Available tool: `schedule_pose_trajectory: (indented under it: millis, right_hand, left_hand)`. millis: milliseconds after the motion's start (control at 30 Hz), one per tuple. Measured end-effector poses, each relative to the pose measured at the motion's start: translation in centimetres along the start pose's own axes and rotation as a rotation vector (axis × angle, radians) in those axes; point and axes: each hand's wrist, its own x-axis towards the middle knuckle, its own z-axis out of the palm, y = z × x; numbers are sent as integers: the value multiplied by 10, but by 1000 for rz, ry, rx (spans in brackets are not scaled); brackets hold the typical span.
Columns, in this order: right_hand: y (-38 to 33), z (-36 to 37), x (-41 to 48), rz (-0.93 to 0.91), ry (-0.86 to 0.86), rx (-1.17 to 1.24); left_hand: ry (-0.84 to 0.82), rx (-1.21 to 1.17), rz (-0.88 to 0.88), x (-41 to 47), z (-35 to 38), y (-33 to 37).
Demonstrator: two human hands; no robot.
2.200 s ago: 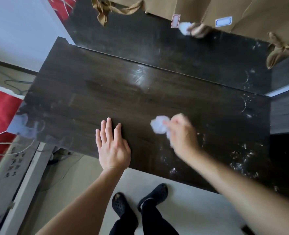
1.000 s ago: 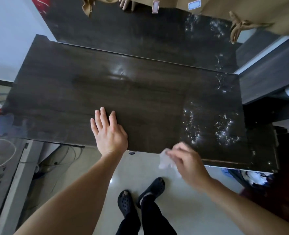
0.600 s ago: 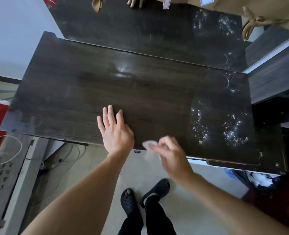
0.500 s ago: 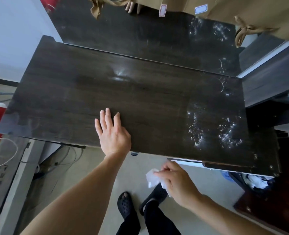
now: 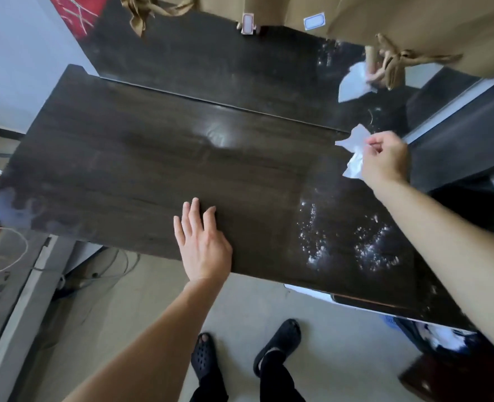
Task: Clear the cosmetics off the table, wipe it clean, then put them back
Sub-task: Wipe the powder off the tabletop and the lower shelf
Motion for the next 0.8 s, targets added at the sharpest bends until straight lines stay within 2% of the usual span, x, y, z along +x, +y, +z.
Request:
schedule_pose_trajectory:
  millis: [133, 233, 300, 400, 500, 600, 667, 733, 767, 800]
  right_hand:
    - [18, 24, 60, 144, 50, 12]
    - [26, 54, 77, 232, 16, -51]
    - [20, 67, 68, 224, 27, -96]
    - [16, 80, 44, -43, 10, -82]
    - [14, 82, 13, -317, -113, -33]
    - [28, 57, -49, -600, -309, -14]
    - [43, 31, -96, -779, -522, 2]
    - [47, 16, -99, -836, -674, 11]
    - [41, 17, -81, -796, -661, -9]
    - [33, 24, -55, -753, -579, -77]
  left_hand:
    - [23, 46, -106, -2, 12, 12]
    - [70, 59, -97, -3, 13, 14]
    - [106, 61, -92, -2, 15, 15]
    - [120, 58, -103, -3, 14, 15]
    - [110, 66, -107, -3, 13, 17]
    - [106, 62, -116, -3, 11, 18]
    - [110, 63, -117, -3, 10, 19]
    - [109, 61, -118, -4, 8, 20]
    - [110, 57, -119, -3, 8, 21]
    - [111, 55, -123, -2, 8, 20]
